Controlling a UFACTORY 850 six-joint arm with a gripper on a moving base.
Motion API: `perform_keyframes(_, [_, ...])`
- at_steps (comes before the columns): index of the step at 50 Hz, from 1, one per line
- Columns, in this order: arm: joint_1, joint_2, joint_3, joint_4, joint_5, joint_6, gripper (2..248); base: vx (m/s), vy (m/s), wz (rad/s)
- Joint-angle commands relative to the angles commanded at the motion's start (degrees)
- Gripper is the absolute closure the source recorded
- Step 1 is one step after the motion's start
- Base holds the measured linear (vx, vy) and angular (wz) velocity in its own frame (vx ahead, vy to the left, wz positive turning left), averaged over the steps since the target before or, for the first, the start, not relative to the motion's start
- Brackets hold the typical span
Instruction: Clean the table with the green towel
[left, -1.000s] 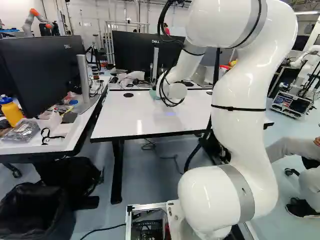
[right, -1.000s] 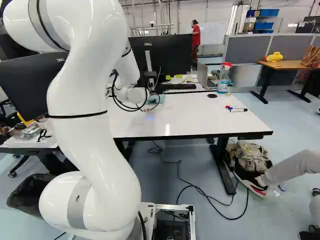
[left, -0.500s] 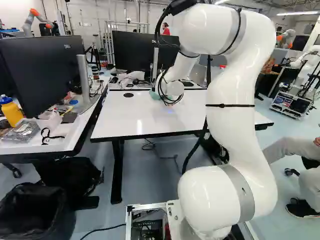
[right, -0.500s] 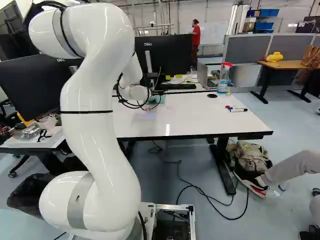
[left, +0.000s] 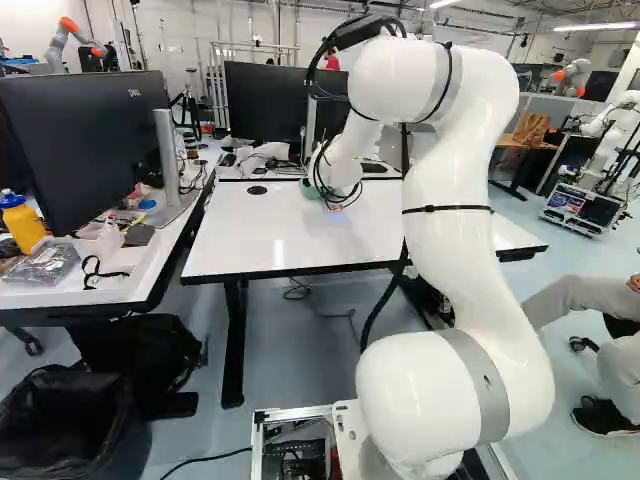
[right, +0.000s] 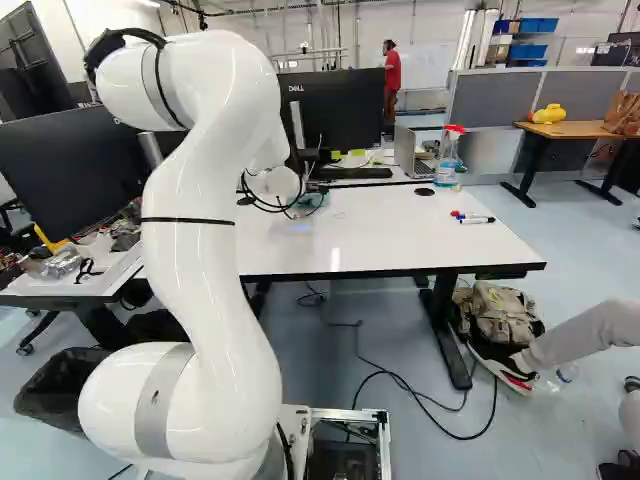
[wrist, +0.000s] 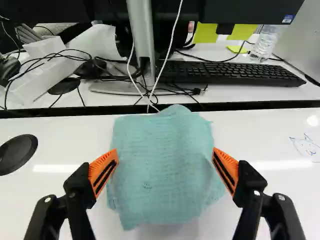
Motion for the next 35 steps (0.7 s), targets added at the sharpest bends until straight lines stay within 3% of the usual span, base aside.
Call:
perform_keyframes(9, [-0.02, -1.53, -2.12, 0.4, -3.42, 0.0, 3, 0.0, 0.0, 0.0])
perform_keyframes(26, [-0.02, -1.53, -2.12, 0.4, -3.48, 0.0, 13, 0.0, 0.0, 0.0])
perform_keyframes(27, [-0.02, -1.53, -2.12, 0.4, -3.48, 0.0, 51, 0.0, 0.0, 0.0])
perform_keyframes(31, [-0.02, -1.53, -2.12, 0.4, -3.48, 0.0, 51, 0.0, 0.0, 0.0])
perform_keyframes(32, [-0.02, -1.53, -2.12, 0.4, -3.48, 0.0, 90, 0.0, 0.0, 0.0])
perform_keyframes(35, [-0.02, -1.53, -2.12, 0.4, -3.48, 0.0, 90, 0.0, 0.0, 0.0])
